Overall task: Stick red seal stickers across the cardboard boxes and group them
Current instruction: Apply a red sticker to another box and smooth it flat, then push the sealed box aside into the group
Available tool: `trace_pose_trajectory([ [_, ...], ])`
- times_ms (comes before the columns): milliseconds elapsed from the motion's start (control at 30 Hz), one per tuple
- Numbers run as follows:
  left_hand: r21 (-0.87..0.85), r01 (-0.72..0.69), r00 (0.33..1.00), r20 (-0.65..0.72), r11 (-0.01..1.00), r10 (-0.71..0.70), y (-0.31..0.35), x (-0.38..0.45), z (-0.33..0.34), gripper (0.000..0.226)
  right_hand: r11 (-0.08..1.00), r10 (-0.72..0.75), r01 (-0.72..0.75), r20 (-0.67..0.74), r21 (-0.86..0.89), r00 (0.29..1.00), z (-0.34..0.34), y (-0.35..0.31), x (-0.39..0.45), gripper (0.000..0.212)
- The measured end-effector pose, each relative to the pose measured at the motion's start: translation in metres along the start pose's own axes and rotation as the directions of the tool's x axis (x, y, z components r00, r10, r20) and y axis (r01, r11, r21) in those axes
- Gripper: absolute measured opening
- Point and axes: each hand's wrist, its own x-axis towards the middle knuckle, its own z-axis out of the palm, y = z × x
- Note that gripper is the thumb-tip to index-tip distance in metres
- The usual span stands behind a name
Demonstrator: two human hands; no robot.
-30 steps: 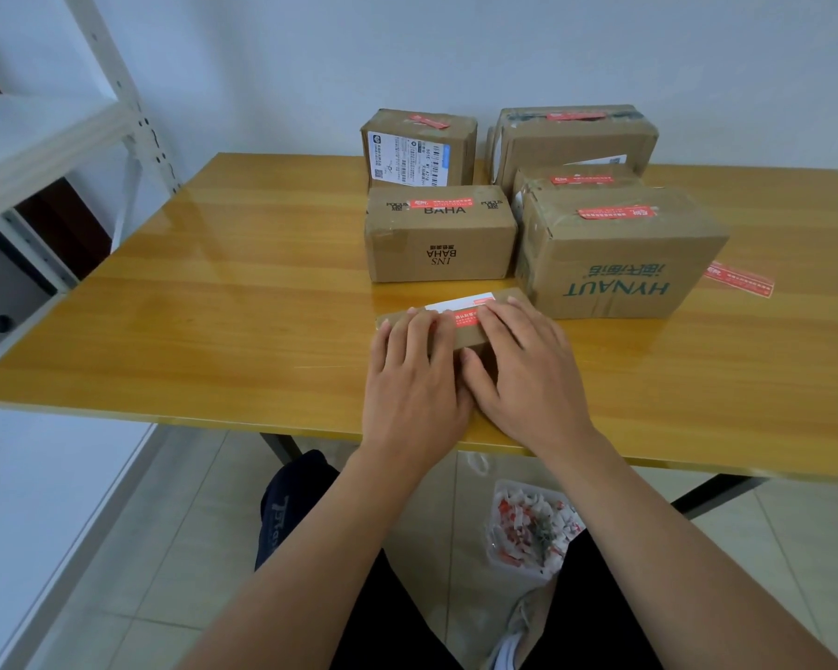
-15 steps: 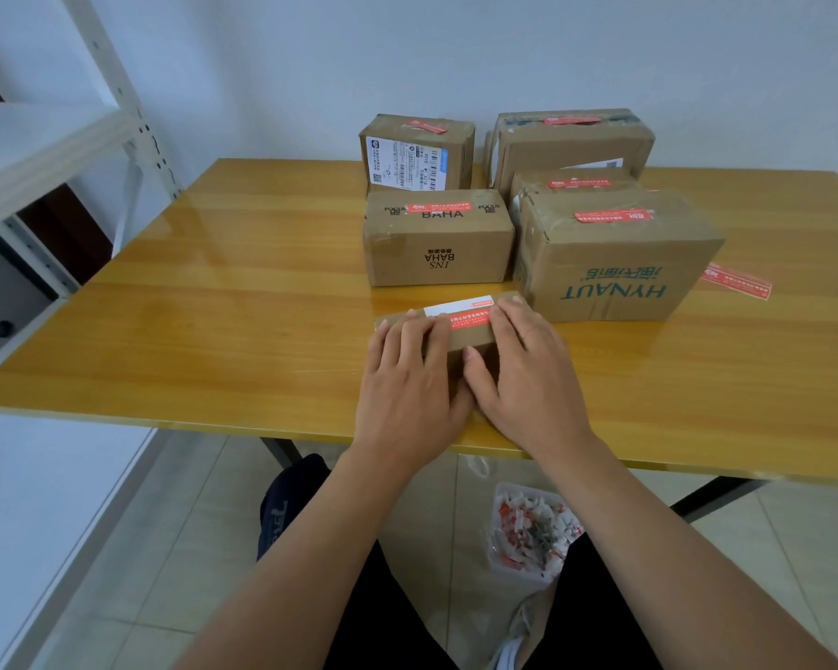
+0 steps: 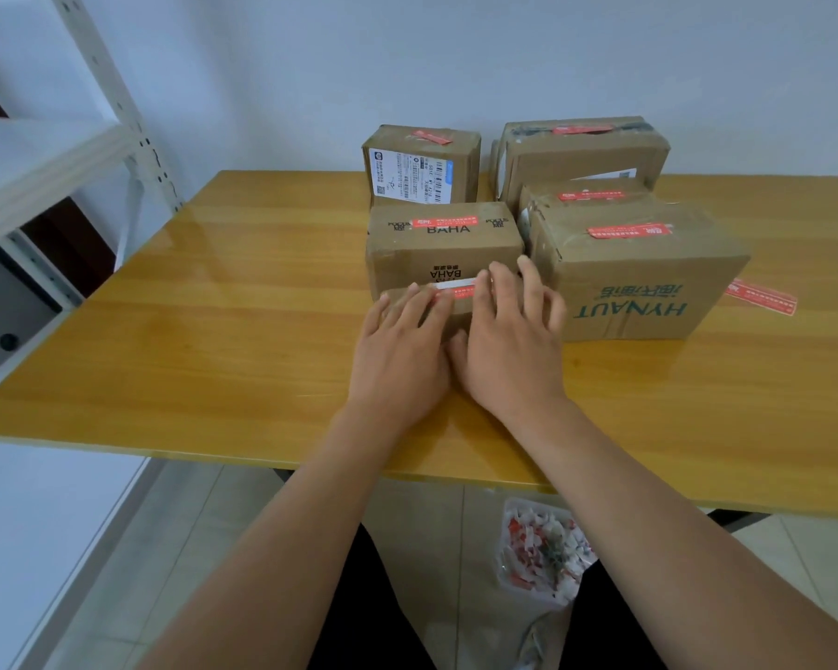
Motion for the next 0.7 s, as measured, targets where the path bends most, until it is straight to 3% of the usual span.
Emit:
trace_pose_trajectory([
  [100,-0.249,0.025,0.996,-0.071,0.968,-0.044,-0.011,0.018,-0.016,0.060,0.997,-0.055,0.055,0.005,0.056,0.998,0.001,0.001,0.020,0.059],
  [267,-0.439,0.297,0.927,-0.083,0.848,-0.367,-0.037,0.087,-0.042,0.040,0.993,-0.080,0.077,0.025,0.087,0.997,0.017,-0.001,0.044,0.055],
  [433,-0.377,0.359,0.921,-0.006,0.854,-0.390,-0.069,0.162,-0.026,0.040,0.994,-0.077,0.069,0.097,0.085,0.992,0.031,-0.006,0.061,0.063],
  [700,-0.112,0.315,0.932,0.222,0.943,-0.285,-0.097,0.238,0.022,0.067,0.985,-0.085,0.084,0.001,0.147,0.996,0.046,-0.016,0.067,0.076],
])
